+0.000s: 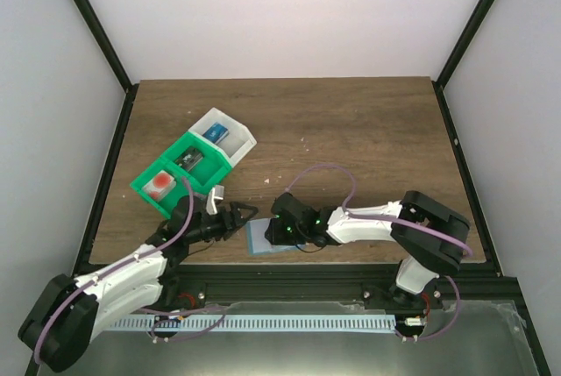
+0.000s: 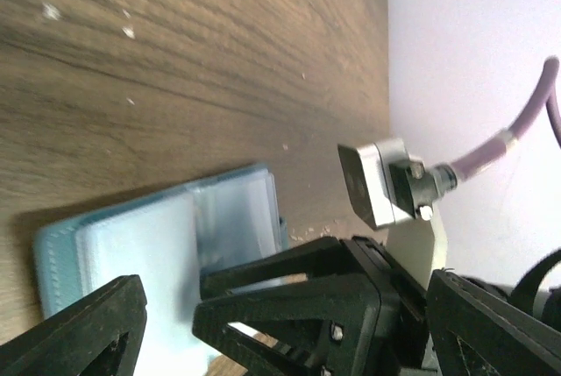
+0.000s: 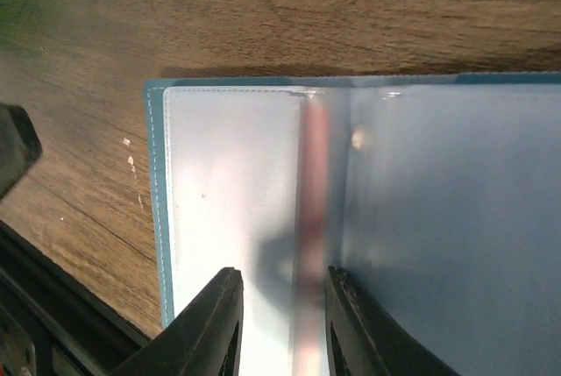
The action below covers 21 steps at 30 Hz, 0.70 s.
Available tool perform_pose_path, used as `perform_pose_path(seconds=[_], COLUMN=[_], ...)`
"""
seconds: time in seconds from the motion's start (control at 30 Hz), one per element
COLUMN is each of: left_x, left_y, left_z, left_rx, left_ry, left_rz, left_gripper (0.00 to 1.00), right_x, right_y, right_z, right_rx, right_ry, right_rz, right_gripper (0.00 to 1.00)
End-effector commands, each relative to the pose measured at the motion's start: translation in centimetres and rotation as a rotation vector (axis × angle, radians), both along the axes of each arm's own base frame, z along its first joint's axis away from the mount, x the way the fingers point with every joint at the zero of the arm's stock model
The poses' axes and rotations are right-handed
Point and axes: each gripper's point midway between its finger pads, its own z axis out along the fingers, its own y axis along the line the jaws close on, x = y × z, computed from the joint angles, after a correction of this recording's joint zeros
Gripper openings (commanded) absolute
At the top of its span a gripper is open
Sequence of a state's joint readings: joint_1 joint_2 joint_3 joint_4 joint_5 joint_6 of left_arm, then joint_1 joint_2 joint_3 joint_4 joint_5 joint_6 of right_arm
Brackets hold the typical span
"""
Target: Take the credit cards out of the card holder
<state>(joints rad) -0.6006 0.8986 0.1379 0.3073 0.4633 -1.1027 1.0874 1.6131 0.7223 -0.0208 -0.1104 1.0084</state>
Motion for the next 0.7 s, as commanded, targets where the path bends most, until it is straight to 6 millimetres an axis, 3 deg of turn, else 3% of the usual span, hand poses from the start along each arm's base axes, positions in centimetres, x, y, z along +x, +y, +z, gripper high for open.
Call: perform_pose_path(seconds=[0.0, 0.3, 0.67], left_x=[0.1, -0.2, -0.9], left_y=[1.2, 1.3, 0.7], left_z=[-0.3, -0.5, -1.1], left_rx=[-0.031, -0.036, -0.057], left_ry=[0.034, 0.037, 0.051], left_rz=[0.029, 0.014, -0.035], left_gripper=[0.89, 0.89, 0.88], right_x=[0.3, 0.2, 0.0], right_y=[-0.5, -0.5, -0.7], right_z=[-0.4, -2.3, -3.3], right_rx=[-0.104, -0.197, -0.173], right_ry=[-0.025, -0.031, -0.034], right_rz=[-0.012, -0.002, -0.004], right_gripper=[0.28, 0.27, 0.05])
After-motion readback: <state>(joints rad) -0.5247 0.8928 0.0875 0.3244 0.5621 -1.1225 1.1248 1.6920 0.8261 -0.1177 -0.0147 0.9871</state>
